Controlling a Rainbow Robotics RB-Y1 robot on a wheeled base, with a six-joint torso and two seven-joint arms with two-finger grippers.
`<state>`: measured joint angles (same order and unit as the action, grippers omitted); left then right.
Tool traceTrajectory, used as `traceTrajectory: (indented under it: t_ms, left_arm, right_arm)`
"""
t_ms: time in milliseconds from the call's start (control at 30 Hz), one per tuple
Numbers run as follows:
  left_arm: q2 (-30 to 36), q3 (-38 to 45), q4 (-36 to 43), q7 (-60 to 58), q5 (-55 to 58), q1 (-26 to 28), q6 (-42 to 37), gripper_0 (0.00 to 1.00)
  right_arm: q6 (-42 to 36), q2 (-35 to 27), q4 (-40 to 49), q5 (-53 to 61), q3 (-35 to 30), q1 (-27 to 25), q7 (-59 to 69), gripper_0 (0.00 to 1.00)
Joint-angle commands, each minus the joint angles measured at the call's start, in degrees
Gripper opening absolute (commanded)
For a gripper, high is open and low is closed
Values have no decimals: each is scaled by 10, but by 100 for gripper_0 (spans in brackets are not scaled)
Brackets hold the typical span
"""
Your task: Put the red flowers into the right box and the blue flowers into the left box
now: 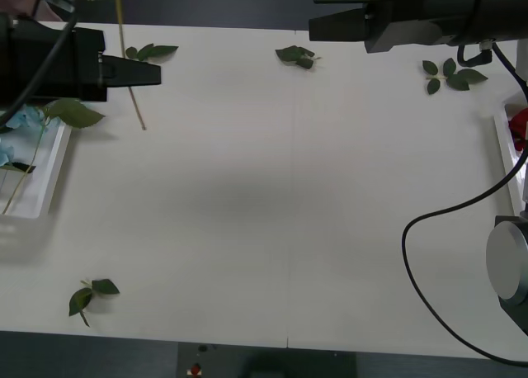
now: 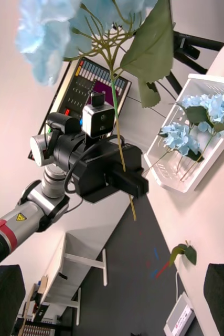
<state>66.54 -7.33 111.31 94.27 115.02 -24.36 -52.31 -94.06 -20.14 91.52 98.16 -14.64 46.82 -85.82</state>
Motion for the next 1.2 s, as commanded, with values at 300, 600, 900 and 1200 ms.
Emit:
traceTrajectory:
  t_ms: [300, 600, 900, 1200]
  left_arm:
    - [90, 217, -115, 20, -25, 201, -121, 0]
    - [97, 252, -269, 109, -117, 213, -217, 0]
    - [100, 201, -343, 137, -237, 194, -201, 0]
    - [101, 127, -414, 141, -277, 157, -177, 0]
  right_arm:
    - [-84, -42, 59, -46, -101, 11, -41, 100]
    - [-149, -83, -21, -46, -121, 11, -180, 100]
    - [-159, -134, -122, -46, -122, 11, -372, 100]
    - [-159, -184, -186, -44, -123, 11, -558, 100]
